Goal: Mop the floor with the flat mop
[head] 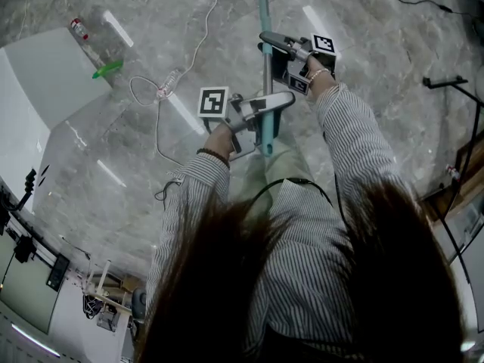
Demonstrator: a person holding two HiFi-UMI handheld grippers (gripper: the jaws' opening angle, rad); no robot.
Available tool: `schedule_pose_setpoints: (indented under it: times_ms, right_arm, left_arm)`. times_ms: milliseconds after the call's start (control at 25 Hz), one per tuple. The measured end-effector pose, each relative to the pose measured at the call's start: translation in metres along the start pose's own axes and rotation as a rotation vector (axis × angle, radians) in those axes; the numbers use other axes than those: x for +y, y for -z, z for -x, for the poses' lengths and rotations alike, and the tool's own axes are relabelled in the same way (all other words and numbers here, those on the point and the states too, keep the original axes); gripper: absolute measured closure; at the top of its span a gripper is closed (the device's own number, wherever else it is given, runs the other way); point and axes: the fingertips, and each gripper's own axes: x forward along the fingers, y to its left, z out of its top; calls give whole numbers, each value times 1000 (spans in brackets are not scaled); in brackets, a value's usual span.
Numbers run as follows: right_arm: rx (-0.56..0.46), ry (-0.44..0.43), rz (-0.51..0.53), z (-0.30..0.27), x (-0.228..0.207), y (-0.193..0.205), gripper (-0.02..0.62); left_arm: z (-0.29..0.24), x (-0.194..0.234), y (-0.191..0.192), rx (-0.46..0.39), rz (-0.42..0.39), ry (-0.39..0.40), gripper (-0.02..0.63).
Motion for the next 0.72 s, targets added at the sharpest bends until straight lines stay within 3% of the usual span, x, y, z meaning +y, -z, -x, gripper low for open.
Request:
schedule_pose_setpoints:
  times_ms: [120, 240, 360, 720]
  right_arm:
    - [-8, 28, 9, 2, -2, -2, 459]
    - [-8, 85, 6, 3, -10, -4, 468]
    - [-12, 98, -3, 2, -11, -2, 469]
    - [21, 124, -9, 0, -17, 8, 469]
  left_arm:
    - [1, 5, 1, 6, 1, -24, 526]
    - [2, 9, 2, 8, 23, -38, 468]
    - [4, 11, 5, 20, 32, -63, 463]
    - [27, 16, 23, 134, 0, -201, 417]
